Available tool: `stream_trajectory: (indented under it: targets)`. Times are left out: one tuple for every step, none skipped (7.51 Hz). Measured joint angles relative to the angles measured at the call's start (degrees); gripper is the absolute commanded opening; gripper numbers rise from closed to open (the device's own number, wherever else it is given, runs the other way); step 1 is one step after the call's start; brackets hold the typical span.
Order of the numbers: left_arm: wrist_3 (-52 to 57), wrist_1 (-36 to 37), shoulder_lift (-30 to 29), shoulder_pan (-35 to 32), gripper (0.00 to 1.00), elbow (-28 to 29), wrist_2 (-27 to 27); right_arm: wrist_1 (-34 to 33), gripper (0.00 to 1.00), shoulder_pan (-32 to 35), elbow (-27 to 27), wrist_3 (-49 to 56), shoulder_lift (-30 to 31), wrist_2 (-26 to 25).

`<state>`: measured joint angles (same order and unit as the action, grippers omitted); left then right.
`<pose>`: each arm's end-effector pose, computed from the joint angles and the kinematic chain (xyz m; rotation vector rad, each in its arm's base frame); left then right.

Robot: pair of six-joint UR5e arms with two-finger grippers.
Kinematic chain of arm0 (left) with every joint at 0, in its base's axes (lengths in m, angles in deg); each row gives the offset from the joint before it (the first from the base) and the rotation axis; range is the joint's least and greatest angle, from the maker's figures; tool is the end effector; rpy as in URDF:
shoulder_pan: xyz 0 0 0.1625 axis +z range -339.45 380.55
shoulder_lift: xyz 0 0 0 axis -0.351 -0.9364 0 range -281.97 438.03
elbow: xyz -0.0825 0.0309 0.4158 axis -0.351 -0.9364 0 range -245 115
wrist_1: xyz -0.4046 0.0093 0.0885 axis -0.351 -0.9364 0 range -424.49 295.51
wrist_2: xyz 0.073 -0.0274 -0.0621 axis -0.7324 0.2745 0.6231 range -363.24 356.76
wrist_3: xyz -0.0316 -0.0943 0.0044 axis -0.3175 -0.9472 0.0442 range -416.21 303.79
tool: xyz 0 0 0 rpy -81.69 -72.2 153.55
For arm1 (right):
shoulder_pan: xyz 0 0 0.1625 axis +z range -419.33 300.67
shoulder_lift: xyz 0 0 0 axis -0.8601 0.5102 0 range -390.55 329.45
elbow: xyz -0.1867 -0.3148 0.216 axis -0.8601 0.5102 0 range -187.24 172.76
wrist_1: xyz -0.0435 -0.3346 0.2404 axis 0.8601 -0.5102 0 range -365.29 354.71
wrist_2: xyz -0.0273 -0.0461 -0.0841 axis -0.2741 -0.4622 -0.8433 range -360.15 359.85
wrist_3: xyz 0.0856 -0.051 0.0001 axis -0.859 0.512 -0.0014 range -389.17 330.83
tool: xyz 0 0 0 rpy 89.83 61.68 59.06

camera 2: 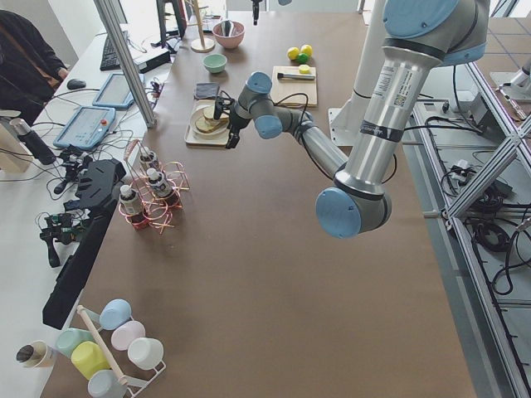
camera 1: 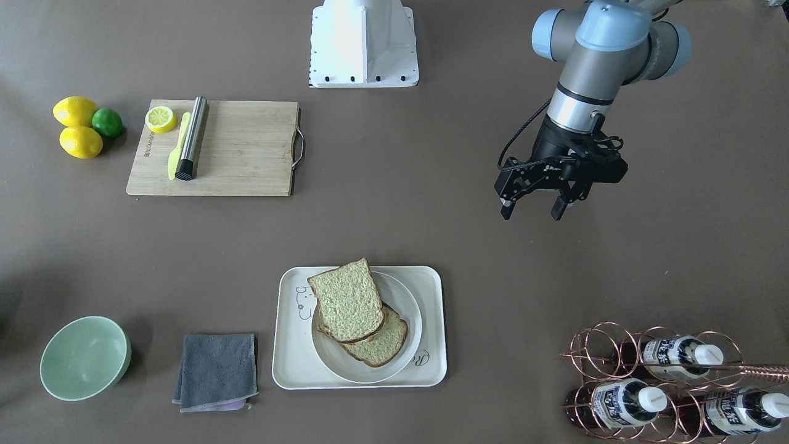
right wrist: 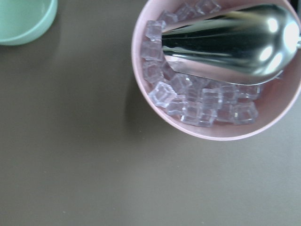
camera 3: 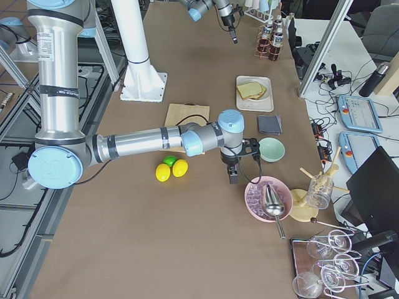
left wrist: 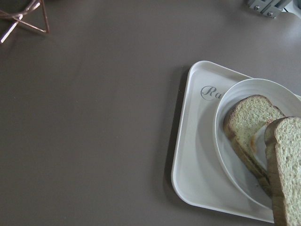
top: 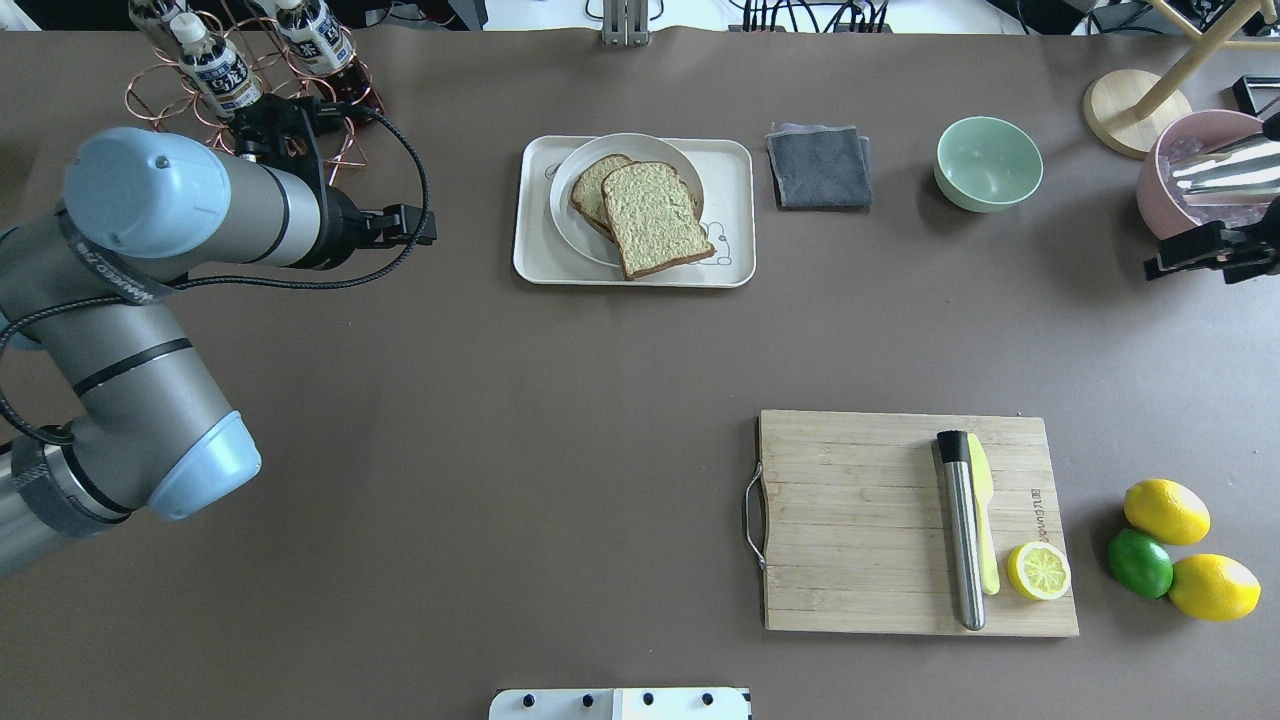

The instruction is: Make sandwich and place on tray

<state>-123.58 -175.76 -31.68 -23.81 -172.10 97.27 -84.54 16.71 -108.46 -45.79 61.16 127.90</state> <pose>0.3436 -0.4971 0.2947 0.4192 0.9376 -0.2524 -0.0496 -0.4977 0.5616 0.1549 -0.7232 -0.0732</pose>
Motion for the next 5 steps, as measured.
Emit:
stream_trajectory:
  targets:
    - [0.73,-0.15,2.33,-0.69,0.98,-0.86,1.27,-4.95,0.99,3.68,0.64,8.54,0.01,-0.68]
    - [5.40,-0.05,4.72,-2.99,0.98,-1.14,5.76,-7.84,0.99,5.81,1.14,13.74,0.52,-1.23]
    - [12.91,0.07,7.58,-6.88,0.98,-0.90,12.55,-9.56,0.99,7.25,1.97,17.90,1.17,-1.44]
    - [19.90,0.14,10.27,-11.83,0.98,-0.46,18.01,-10.33,0.99,8.93,3.83,22.34,1.56,-1.26]
    - [26.76,0.19,13.11,-16.61,0.98,0.08,21.36,-10.66,0.99,10.58,6.35,26.52,1.63,-0.35]
